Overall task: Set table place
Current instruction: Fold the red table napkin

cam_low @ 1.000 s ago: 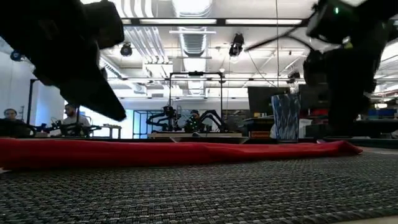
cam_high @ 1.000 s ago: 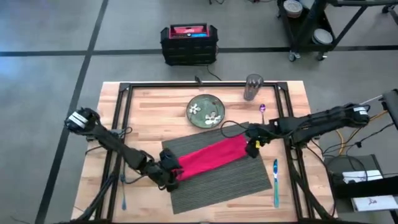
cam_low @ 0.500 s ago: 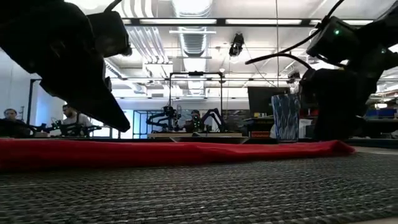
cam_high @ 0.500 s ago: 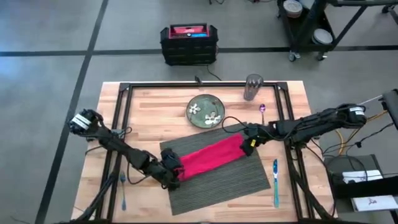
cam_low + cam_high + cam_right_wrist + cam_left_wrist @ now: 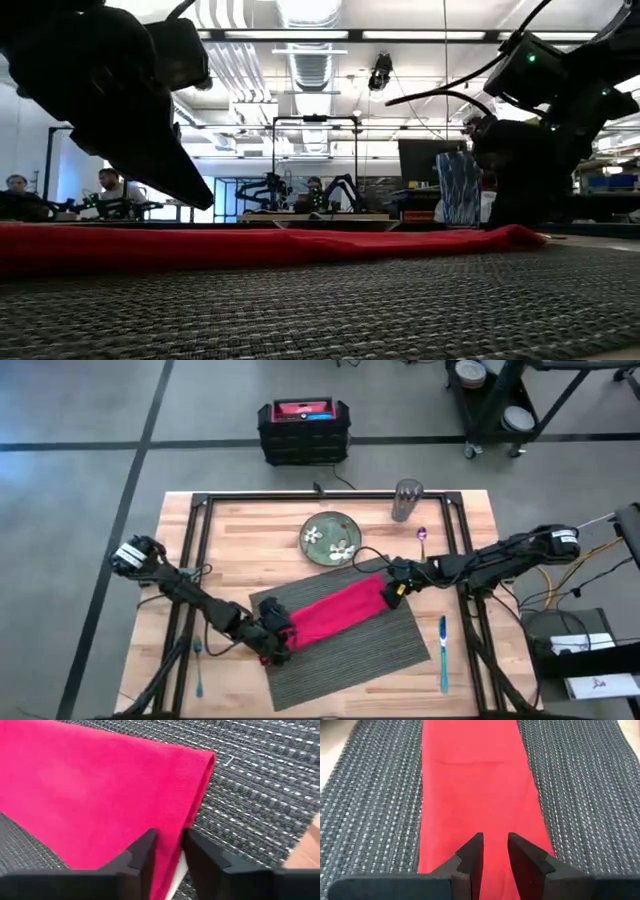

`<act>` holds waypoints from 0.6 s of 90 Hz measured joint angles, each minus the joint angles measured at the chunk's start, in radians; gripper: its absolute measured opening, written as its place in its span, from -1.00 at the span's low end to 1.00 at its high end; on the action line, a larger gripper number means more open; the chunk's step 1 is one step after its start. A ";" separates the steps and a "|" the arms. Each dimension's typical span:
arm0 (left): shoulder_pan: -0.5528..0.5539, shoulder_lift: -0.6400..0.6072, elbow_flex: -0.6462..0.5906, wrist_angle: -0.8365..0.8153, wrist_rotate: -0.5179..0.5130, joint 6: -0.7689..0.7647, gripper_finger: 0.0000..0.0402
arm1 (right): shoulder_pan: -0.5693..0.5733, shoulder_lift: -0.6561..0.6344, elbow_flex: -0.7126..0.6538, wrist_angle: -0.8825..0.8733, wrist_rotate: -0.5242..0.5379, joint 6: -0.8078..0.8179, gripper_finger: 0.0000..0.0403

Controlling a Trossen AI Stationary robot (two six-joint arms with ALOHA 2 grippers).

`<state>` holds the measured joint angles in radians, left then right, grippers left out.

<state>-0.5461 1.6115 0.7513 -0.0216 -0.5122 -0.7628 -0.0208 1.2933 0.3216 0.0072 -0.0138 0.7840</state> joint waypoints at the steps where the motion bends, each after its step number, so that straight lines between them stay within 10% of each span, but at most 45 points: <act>1: 0.000 0.000 0.000 0.000 -0.001 0.000 -0.63 | 0.000 0.001 0.000 0.002 -0.001 -0.005 -0.73; 26: 0.004 0.000 0.000 0.013 -0.003 0.000 -0.63 | 0.001 -0.045 0.006 -0.020 -0.054 -0.051 -0.99; 54: 0.009 0.000 0.001 0.056 -0.003 0.021 -0.63 | 0.001 -0.183 0.215 -0.581 0.036 -0.151 -1.00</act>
<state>-0.5374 1.6112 0.7525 0.0340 -0.5148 -0.7418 -0.0200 1.1104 0.5370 -0.5737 0.0225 0.6331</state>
